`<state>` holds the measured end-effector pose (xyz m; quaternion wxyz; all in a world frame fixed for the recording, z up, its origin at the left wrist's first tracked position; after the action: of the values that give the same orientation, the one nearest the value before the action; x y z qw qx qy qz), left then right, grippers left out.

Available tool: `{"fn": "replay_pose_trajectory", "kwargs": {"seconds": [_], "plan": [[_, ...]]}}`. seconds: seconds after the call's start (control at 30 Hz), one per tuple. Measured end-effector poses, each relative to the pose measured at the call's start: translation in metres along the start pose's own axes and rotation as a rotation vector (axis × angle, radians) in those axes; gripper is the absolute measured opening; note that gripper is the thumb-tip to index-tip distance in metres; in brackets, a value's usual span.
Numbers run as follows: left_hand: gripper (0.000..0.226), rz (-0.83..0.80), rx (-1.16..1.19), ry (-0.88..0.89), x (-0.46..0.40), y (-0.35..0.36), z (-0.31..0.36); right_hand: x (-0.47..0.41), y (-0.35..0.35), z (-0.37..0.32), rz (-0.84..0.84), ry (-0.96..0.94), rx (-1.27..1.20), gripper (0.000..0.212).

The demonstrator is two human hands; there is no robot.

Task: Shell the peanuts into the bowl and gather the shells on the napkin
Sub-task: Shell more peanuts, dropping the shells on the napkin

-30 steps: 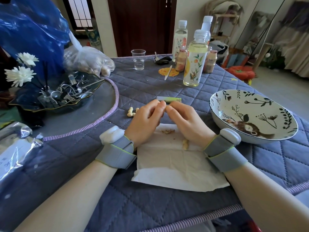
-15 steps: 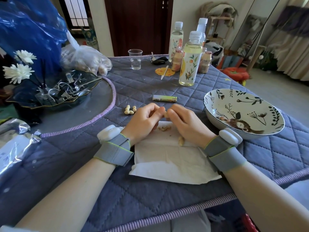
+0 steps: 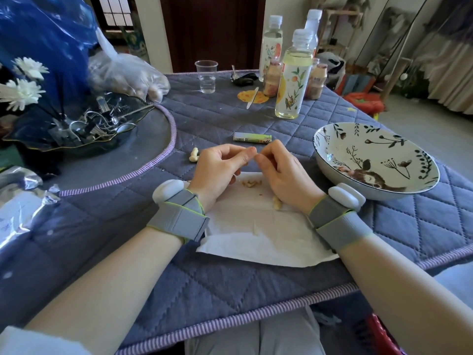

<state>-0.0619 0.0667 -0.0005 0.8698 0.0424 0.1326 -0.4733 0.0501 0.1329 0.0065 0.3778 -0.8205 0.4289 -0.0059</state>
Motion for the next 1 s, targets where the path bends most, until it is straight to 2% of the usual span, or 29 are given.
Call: {"fn": "replay_pose_trajectory", "kwargs": {"seconds": [0.13,0.3,1.0], "plan": [[0.011,0.013,0.001,0.004,0.0007,-0.0006,0.0001,0.0005,0.0034,-0.0004,-0.045,0.016,0.045,0.014],[0.015,0.027,-0.002,0.013,0.0002,-0.0015,0.0013,0.0006,0.0080,-0.0001,-0.133,0.053,0.062,0.025],[0.010,-0.028,0.112,-0.071,0.0016,0.0044,-0.0013,-0.0003,0.0074,-0.0001,-0.137,0.165,-0.084,0.028]]}}
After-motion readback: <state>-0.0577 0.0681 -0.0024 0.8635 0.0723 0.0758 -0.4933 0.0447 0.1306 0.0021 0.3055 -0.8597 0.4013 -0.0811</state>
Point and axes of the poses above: each hand's wrist, its own x-axis away from the middle knuckle, its own y-axis out of the palm, z = x × y, the point moved 5 cm from there along -x, towards the middle knuckle, and after that the axes turned 10 degrees about y, right-handed, at the moved point
